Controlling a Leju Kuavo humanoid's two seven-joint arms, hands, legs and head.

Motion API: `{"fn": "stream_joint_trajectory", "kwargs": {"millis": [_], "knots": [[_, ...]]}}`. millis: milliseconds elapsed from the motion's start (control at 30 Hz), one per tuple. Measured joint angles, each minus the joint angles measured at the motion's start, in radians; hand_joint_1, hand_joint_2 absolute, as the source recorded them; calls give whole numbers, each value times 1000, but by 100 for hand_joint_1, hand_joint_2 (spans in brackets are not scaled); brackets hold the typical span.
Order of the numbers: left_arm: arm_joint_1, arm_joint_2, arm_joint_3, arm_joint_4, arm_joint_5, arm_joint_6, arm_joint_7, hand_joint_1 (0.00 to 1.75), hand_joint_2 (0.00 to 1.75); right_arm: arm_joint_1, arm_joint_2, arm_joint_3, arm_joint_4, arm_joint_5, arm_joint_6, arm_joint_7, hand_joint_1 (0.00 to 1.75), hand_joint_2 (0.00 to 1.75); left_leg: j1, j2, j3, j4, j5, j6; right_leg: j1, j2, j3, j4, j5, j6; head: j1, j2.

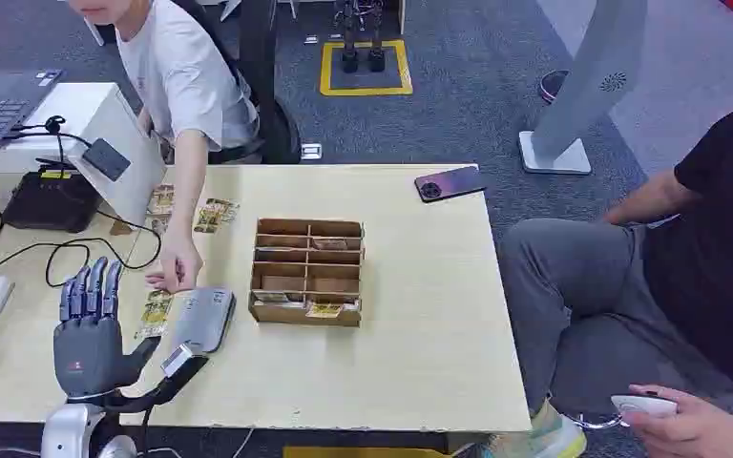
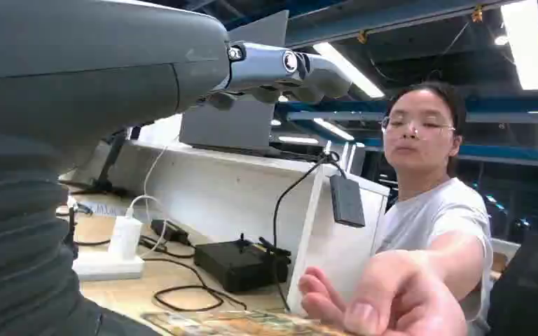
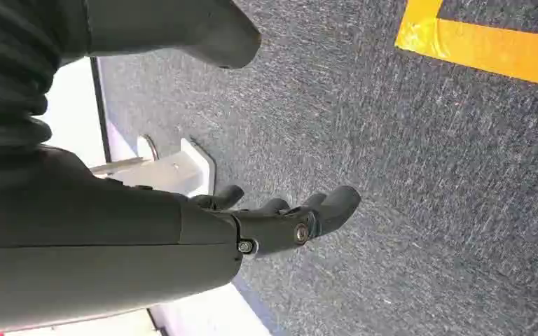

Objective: Pass the card to the sensor for recognition and then transmit it.

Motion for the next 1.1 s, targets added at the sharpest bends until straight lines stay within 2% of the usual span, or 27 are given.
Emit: {"fn": "stream_joint_trajectory", "kwargs": {"millis": [133, 400, 567, 700, 800, 900, 933, 1000, 1100], "knots": [[0, 0, 0, 0, 45, 0, 3, 175, 175, 0, 0, 0, 0, 2, 0, -2, 0, 175, 0, 0, 0, 0, 0, 0, 0, 0, 0, 0, 0, 0, 0, 0], [0, 0, 0, 0, 58, 0, 2, 175, 175, 0, 0, 0, 0, 8, 0, -2, 0, 175, 0, 0, 0, 0, 0, 0, 0, 0, 0, 0, 0, 0, 0, 0], [0, 0, 0, 0, 110, 1, -33, 175, 175, 0, 0, 0, 0, 11, -1, -4, 0, 175, 0, 0, 0, 0, 0, 0, 0, 0, 0, 0, 0, 0, 0, 0], [0, 0, 0, -1, 232, -13, -86, 175, 175, 0, 0, -1, 0, 11, -3, -6, 0, 175, 0, 0, 0, 0, 0, 0, 0, 0, 0, 0, 0, 0, 0, 0], [0, -6, 0, -7, 381, -101, -92, 175, 175, -1, 0, -3, 0, 13, -5, -5, 0, 175, 0, 0, 0, 0, 0, 0, 0, 0, 0, 0, 0, 0, 0, 0], [-3, -26, 0, -9, 543, -265, -38, 175, 175, -1, 0, -9, 0, 16, -10, -2, 0, 175, 0, 0, 0, 0, 0, 0, 0, 0, 0, 0, 0, 0, 0, 0], [-3, -33, 0, -9, 582, -298, -25, 175, 175, -1, 0, -10, 0, 18, -12, -1, 0, 175, 0, 0, 0, 0, 0, 0, 0, 0, 0, 0, 0, 0, 0, 0], [-9, -47, 0, -8, 623, -331, 2, 175, 175, 0, 0, -12, 0, 19, -17, 2, 0, 175, 0, 0, 0, 0, 0, 0, 0, 0, 0, 0, 0, 0, 0, 0], [-23, -62, 0, 0, 657, -343, 34, 175, 175, -1, 0, -18, 0, 27, -19, 6, 0, 175, 0, 0, 0, 0, 0, 0, 0, 0, 0, 0, 0, 0, 0, 0]]}}
